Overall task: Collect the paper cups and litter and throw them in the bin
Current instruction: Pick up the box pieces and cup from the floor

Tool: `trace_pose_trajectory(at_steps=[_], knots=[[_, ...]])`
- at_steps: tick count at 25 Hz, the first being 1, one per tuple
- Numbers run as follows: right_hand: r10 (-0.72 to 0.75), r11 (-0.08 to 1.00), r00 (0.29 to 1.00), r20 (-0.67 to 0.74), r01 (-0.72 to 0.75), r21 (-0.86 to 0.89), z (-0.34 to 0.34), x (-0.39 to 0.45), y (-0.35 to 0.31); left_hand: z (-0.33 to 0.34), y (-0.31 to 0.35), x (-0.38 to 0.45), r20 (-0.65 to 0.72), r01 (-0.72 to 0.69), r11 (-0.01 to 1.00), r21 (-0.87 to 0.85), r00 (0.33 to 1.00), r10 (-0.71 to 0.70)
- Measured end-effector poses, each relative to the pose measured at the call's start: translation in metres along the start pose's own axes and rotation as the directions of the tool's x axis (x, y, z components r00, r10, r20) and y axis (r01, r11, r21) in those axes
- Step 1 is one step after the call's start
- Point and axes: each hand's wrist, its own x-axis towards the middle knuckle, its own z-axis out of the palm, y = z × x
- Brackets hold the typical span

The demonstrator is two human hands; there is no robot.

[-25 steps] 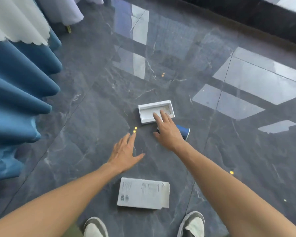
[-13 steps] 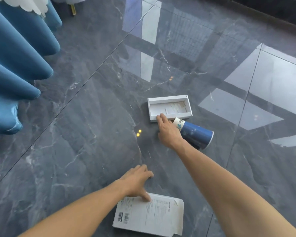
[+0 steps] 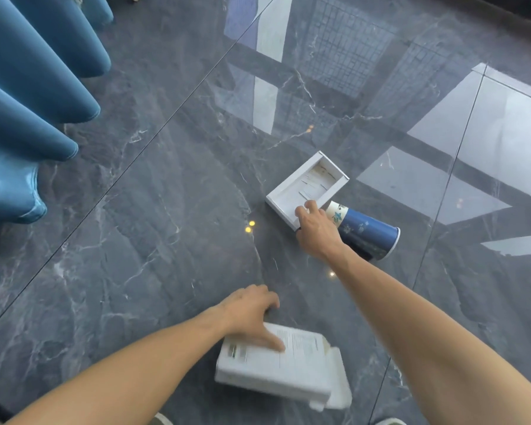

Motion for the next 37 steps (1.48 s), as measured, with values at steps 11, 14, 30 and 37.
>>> trace_pose_trajectory(at_steps=[11, 14, 30, 37], knots=[[-0.029, 0.999, 1.0, 0.005, 0.029, -0.029, 0.006, -0.021, 0.001, 0.033, 0.02, -0.011, 0.14, -0.154, 0.96, 0.235, 0.982, 0.123], [-0.041, 0.998, 0.999, 0.017, 0.042, -0.049, 0.007, -0.03, 0.004, 0.036, 0.019, -0.015, 0.151, -0.161, 0.958, 0.237, 0.98, 0.127], [-0.106, 0.993, 0.994, 0.015, 0.107, -0.053, 0.022, -0.061, 0.003, 0.027, -0.017, -0.035, 0.003, 0.162, 0.986, 0.026, 0.987, -0.162], [0.119, 0.914, 0.97, -0.213, -0.023, 0.406, 0.011, -0.06, -0.005, 0.004, -0.043, -0.055, -0.09, 0.226, 0.663, -0.713, 0.909, -0.406]])
